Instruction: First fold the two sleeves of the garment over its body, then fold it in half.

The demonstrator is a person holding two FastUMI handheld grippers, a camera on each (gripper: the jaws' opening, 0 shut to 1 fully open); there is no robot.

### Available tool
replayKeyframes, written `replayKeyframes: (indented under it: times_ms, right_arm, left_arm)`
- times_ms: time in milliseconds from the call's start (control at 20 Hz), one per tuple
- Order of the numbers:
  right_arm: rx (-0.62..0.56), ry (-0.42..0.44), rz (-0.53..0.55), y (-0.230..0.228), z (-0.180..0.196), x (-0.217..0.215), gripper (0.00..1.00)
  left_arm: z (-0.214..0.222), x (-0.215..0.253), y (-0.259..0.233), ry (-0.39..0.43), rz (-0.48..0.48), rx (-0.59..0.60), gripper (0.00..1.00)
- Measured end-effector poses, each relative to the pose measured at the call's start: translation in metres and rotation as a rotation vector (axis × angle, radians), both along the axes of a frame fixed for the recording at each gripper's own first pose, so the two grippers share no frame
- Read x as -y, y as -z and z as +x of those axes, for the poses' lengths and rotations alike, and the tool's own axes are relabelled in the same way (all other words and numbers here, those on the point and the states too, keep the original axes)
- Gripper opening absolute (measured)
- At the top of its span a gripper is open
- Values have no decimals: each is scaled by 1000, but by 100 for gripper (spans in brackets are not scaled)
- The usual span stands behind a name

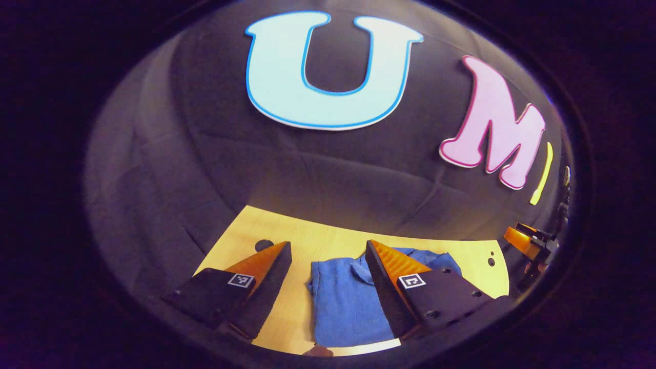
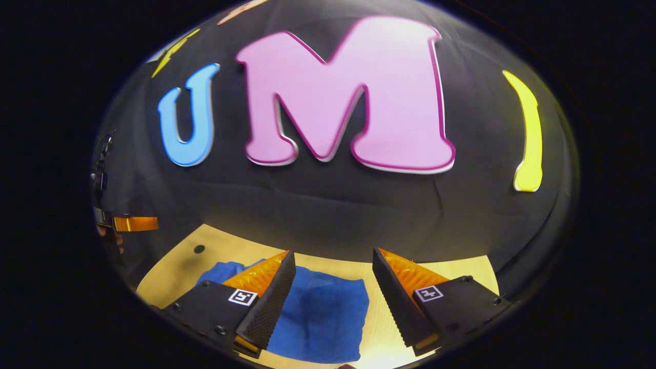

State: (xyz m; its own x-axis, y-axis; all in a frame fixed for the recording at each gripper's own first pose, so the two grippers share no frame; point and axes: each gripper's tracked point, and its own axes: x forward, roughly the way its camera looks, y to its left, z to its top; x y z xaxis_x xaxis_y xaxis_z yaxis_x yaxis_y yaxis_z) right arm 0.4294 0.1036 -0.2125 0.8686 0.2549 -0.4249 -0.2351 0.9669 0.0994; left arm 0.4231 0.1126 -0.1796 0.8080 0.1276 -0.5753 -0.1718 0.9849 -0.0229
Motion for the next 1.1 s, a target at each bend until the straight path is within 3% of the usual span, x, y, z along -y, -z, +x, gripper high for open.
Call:
replayKeyframes:
  times_ms: [150, 250, 500, 650, 900, 1000, 1100]
  right_arm:
    - [84, -24, -23, -46, -56, -16, 95]
    - [110, 10, -33, -65, -98, -15, 95]
    - [194, 67, -30, -104, -212, -40, 95]
    - [187, 81, 17, -113, -267, -46, 95]
    - [294, 75, 8, -153, -318, -29, 94]
    - [372, 17, 41, -175, -338, -34, 94]
    - [368, -33, 65, -181, -361, -30, 90]
  left_arm:
    - [-55, 26, -47, 48, 83, 123, 84]
    - [-87, 42, -63, 64, 130, 181, 84]
    - [-171, 81, -107, 113, 156, 331, 84]
    - [-222, 99, -125, 126, 168, 425, 82]
    - [-295, 139, -162, 116, 160, 559, 82]
    - [-325, 141, -173, 34, 180, 572, 80]
    - [-346, 147, -170, -14, 180, 537, 81]
